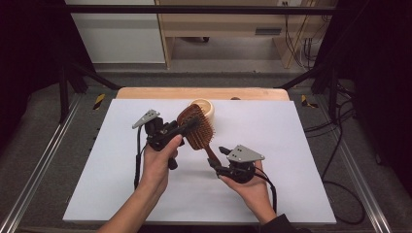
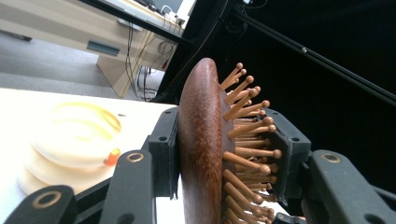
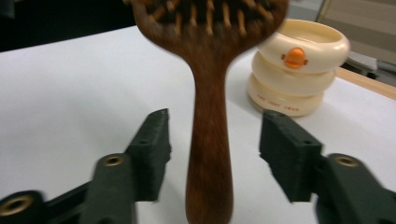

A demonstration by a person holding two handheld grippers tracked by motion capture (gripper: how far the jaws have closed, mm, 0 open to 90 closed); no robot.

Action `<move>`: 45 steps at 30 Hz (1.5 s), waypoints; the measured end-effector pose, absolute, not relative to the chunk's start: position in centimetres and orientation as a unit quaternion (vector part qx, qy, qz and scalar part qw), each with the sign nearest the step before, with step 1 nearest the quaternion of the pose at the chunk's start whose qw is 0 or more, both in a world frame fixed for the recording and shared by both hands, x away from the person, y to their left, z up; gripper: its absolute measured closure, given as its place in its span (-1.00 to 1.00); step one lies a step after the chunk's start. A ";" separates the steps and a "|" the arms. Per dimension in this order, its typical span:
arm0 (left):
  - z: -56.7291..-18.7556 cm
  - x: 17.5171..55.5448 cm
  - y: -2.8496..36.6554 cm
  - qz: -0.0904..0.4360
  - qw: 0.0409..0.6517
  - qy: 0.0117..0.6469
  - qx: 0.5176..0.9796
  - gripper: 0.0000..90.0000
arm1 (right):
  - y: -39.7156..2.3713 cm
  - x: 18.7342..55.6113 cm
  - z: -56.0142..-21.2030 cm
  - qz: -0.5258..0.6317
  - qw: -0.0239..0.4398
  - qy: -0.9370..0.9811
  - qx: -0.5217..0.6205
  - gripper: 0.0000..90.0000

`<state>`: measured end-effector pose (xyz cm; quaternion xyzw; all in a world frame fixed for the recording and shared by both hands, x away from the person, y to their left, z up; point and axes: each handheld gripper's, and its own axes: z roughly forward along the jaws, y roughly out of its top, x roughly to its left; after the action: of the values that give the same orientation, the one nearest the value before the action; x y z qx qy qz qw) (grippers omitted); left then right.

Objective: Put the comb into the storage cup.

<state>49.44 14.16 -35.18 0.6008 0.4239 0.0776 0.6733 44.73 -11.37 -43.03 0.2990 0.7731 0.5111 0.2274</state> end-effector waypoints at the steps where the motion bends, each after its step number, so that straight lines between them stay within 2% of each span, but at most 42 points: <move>1: -34.9 49.5 14.4 0.082 0.673 0.422 0.602 0.16 | -11.5 44.7 -43.0 0.510 0.230 0.772 0.301 -0.20; 7: -33.5 49.5 15.0 0.105 0.672 0.415 0.604 0.16 | -12.7 44.9 -42.7 0.508 0.255 0.753 0.332 -0.62; 11: -32.5 49.6 15.5 0.117 0.674 0.412 0.602 0.16 | -13.6 44.9 -42.8 0.499 0.266 0.749 0.345 -0.77; 28: -28.3 50.5 16.0 0.160 0.670 0.392 0.611 0.16 | -21.1 42.4 -43.6 0.507 0.317 0.690 0.407 -0.82; 35: -26.4 51.9 15.3 0.172 0.676 0.388 0.603 0.16 | -21.3 42.6 -43.8 0.512 0.340 0.682 0.395 -0.82; 45: -25.1 54.1 14.7 0.194 0.675 0.388 0.596 0.16 | -21.0 42.9 -43.8 0.513 0.329 0.689 0.392 -0.86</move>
<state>54.15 14.66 -25.11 0.5962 0.3884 0.1937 0.6754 42.85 -21.05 -43.84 0.3922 0.6887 0.5132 0.3295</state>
